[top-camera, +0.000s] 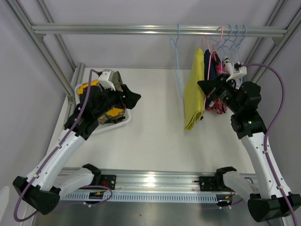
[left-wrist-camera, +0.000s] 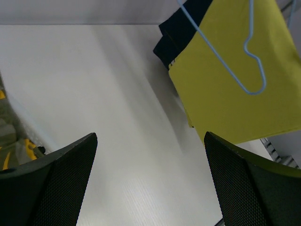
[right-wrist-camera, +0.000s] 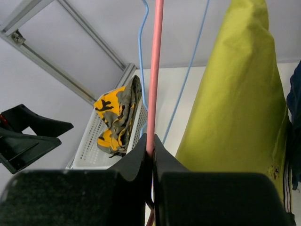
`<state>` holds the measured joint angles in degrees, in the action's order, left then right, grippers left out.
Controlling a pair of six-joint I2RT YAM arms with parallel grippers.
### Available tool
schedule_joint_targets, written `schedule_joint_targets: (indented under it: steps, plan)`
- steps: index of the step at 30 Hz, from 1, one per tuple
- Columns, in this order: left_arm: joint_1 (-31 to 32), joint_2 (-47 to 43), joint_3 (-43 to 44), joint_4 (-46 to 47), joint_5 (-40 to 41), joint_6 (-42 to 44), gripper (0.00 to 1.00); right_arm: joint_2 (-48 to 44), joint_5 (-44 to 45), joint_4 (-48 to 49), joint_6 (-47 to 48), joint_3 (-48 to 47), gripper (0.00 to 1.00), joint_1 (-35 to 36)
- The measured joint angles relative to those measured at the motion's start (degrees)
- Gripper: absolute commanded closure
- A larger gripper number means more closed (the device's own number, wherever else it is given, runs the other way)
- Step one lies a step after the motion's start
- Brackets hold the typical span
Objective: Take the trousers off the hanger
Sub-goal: Pick up the hanger from the clothesline, then remove the trousers from the hanger.
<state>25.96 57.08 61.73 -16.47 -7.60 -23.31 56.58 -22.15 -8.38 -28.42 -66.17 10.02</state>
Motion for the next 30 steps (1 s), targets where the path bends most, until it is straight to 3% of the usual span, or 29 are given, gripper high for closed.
schedule_joint_targets:
  steps: [4,8,17,23,30]
  plan:
    - [6.9,-1.4,-2.1,2.7,0.4,2.6,0.01,-4.3,4.4,-1.7,0.1,4.2,1.0,3.0]
    - [18.4,-3.7,-5.0,5.0,5.0,8.2,0.01,-7.9,9.3,-3.8,0.1,7.8,1.0,6.2]
    - [45.9,-7.6,-15.4,18.4,27.1,25.0,0.01,-12.0,17.2,-5.9,-0.1,12.0,1.0,10.0]
    - [53.2,0.7,-16.3,29.5,42.1,32.9,0.01,-12.4,19.8,-6.4,-0.5,12.0,1.0,10.6]
    - [54.6,10.7,-16.3,41.6,49.6,35.8,0.0,-12.5,20.8,-6.0,-0.9,12.9,1.0,12.0]
